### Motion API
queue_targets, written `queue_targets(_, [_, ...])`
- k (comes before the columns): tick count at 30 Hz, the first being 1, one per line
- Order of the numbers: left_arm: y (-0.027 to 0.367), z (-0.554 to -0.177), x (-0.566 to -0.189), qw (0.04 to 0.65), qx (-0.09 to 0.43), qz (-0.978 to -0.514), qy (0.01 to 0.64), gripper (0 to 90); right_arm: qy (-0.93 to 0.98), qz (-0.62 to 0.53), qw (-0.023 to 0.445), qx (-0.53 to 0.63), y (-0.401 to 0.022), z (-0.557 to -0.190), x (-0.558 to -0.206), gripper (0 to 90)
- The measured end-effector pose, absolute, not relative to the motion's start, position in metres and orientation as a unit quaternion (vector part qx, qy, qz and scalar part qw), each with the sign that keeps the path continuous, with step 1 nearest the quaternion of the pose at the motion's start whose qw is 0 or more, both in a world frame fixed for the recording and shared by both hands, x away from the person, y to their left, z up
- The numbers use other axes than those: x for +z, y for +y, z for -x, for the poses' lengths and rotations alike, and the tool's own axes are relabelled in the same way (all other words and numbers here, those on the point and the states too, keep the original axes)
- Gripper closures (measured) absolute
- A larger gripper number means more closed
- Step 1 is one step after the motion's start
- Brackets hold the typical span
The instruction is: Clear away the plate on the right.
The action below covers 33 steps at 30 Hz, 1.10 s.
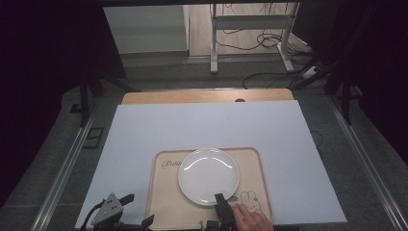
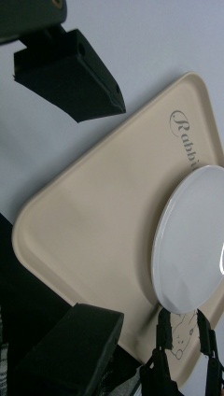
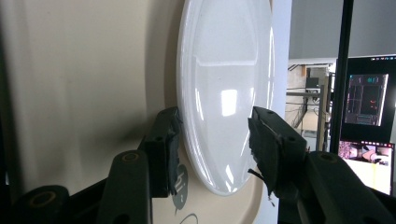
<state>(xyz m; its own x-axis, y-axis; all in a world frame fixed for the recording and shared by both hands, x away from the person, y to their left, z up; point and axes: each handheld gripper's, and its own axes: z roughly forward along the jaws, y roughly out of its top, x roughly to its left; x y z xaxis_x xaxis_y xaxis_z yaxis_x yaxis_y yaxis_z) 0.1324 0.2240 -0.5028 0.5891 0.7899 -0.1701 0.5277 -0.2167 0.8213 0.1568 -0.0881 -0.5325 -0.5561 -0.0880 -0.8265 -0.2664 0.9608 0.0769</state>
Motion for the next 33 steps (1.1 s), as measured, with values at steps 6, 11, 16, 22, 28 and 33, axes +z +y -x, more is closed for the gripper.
queue_targets(6, [0.224, -0.132, -0.503, 0.454, 0.144, -0.767, 0.43, 3.8, 0.876, 0.096, 0.459, 0.114, -0.092, -0.155, -0.525, 51.3])
queue_targets(11, [0.224, -0.132, -0.503, 0.455, 0.144, -0.766, 0.43, 3.8, 0.872, 0.081, 0.472, 0.105, -0.094, -0.154, -0.521, 50.0])
queue_targets(16, [0.224, -0.132, -0.503, 0.455, 0.144, -0.766, 0.43, 3.7, 0.878, 0.064, 0.459, 0.119, -0.099, -0.158, -0.515, 46.2])
queue_targets(22, [0.224, -0.132, -0.503, 0.455, 0.144, -0.766, 0.431, 3.8, 0.883, 0.033, 0.448, 0.136, -0.107, -0.163, -0.508, 41.3])
queue_targets(28, [0.224, -0.132, -0.503, 0.456, 0.143, -0.766, 0.431, 3.8, 0.89, 0.001, 0.426, 0.162, -0.116, -0.169, -0.499, 35.5])
queue_targets(33, [0.224, -0.132, -0.503, 0.456, 0.143, -0.766, 0.431, 3.8, 0.889, -0.034, 0.414, 0.193, -0.122, -0.173, -0.495, 28.5])
